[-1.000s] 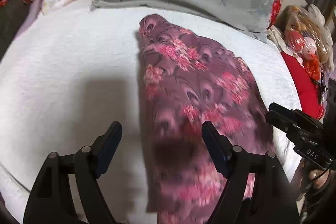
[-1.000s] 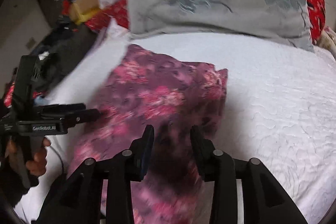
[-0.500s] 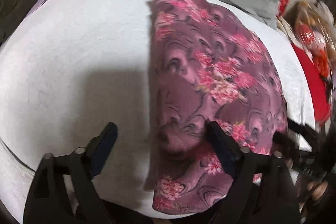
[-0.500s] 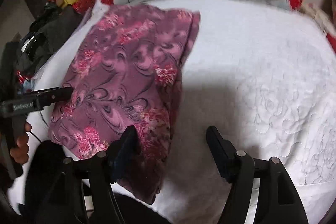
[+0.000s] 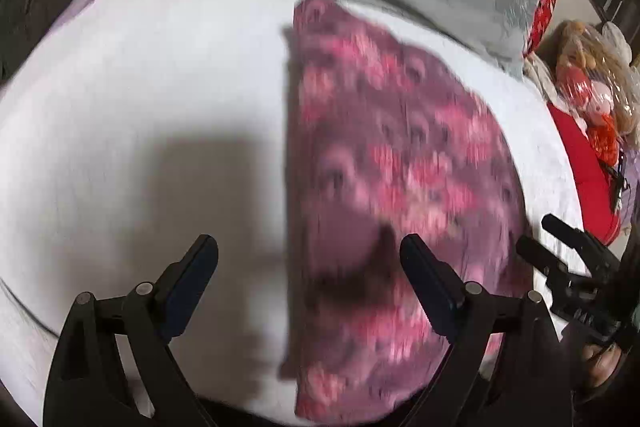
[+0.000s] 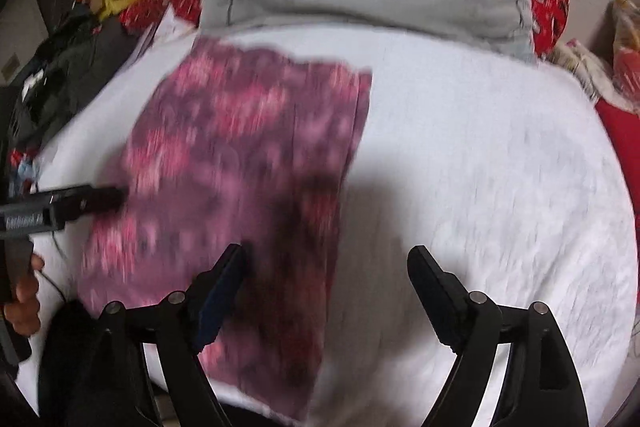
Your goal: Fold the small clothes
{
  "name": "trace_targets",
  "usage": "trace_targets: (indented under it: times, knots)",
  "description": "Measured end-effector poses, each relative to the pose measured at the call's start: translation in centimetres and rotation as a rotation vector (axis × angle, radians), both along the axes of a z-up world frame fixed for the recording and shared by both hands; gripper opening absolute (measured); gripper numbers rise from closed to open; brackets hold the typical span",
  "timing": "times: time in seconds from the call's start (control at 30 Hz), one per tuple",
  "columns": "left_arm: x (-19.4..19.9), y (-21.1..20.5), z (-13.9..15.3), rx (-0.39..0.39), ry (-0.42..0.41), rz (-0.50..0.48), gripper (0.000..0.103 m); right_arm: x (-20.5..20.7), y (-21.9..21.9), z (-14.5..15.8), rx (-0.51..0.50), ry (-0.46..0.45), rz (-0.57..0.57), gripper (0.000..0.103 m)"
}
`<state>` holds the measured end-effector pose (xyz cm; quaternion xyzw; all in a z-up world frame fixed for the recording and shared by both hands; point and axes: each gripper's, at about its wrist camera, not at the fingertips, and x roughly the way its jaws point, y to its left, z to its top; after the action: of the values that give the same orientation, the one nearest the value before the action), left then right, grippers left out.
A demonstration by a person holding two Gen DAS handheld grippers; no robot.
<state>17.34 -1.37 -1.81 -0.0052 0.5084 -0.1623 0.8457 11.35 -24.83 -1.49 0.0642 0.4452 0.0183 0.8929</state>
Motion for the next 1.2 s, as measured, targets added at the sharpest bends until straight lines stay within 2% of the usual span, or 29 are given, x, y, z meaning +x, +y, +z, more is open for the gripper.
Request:
trace_targets:
  times: [0.2, 0.27, 0.33, 0.4, 0.47, 0.53, 0.6, 0.67, 0.73, 0.77, 0.8, 0.83, 0.9, 0.97, 1.07, 1.1, 1.17, 1.2]
  knots:
    - [6.8, -1.8, 1.7, 0.004, -0.023, 0.018, 0.094, 8.3, -1.7, 0.1, 0.118, 0.0, -0.077, 0.08]
    - [8.7, -2.6, 1.7, 0.002, -0.019, 0.022, 0.094, 10.7, -2.2, -0.3, 0.158, -0.01, -0.107, 0.071]
    - [10.7, -3.5, 1.0, 0.023, -0.018, 0.032, 0.094, 12.1, -2.4, -0.9, 0.146, -0.019, -0.135, 0.056]
    - [12.7, -4.3, -0.6, 0.066, 0.005, 0.058, 0.094, 13.8, -2.6, -2.5, 0.074, 0.035, -0.152, 0.058]
    - [14.6, -4.2, -2.9, 0.017, 0.093, 0.069, 0.103, 14.2, -3.0, -2.7, 0.065, 0.019, -0.141, 0.063]
    - [15.0, -3.1, -2.8, -0.048, 0.117, 0.093, 0.103, 14.2, -3.1, -1.8, 0.039, 0.034, -0.125, 0.063]
    - [14.2, -2.6, -1.7, -0.034, 0.095, 0.074, 0.103, 13.0, -3.5, -0.4, 0.052, 0.016, -0.089, 0.064]
    - [12.0, -1.9, -0.5, -0.037, 0.058, 0.037, 0.103, 10.8, -3.7, 0.5, 0.136, 0.0, 0.011, 0.067]
    - [9.7, -1.2, -0.2, -0.037, 0.04, 0.021, 0.103, 8.7, -3.4, 0.2, 0.172, 0.01, 0.081, 0.076]
    - [8.4, -0.8, -0.5, -0.043, 0.038, 0.019, 0.103, 7.9, -3.1, -0.5, 0.154, 0.029, 0.099, 0.079]
    - [7.4, -0.6, -1.3, -0.038, 0.054, 0.02, 0.103, 7.4, -2.6, -1.6, 0.114, 0.065, 0.104, 0.083]
    - [6.8, -0.7, -2.4, -0.026, 0.084, 0.017, 0.103, 7.0, -2.3, -2.5, 0.096, 0.076, 0.09, 0.092]
    - [6.4, -1.2, -3.2, -0.012, 0.114, 0.018, 0.103, 6.5, -2.6, -2.6, 0.096, 0.062, 0.019, 0.101]
    - [5.1, -0.9, -1.6, -0.002, 0.098, 0.013, 0.103, 5.9, -2.9, -1.6, 0.113, 0.084, -0.036, 0.101]
    - [2.4, -0.3, 0.4, 0.001, 0.032, -0.011, 0.103, 3.1, -2.4, -0.2, 0.086, 0.048, 0.014, 0.102]
    - [1.3, -0.3, 0.5, 0.003, 0.017, -0.027, 0.103, 2.3, -2.1, -0.5, 0.057, 0.062, 0.032, 0.102]
    - [0.1, -0.7, -0.5, 0.042, 0.022, -0.049, 0.103, 1.4, -1.2, -2.4, -0.022, 0.15, 0.056, 0.103]
    - [0.0, -0.9, -1.5, 0.071, 0.044, -0.049, 0.103, 0.7, -1.3, -3.0, 0.007, 0.143, 0.037, 0.102]
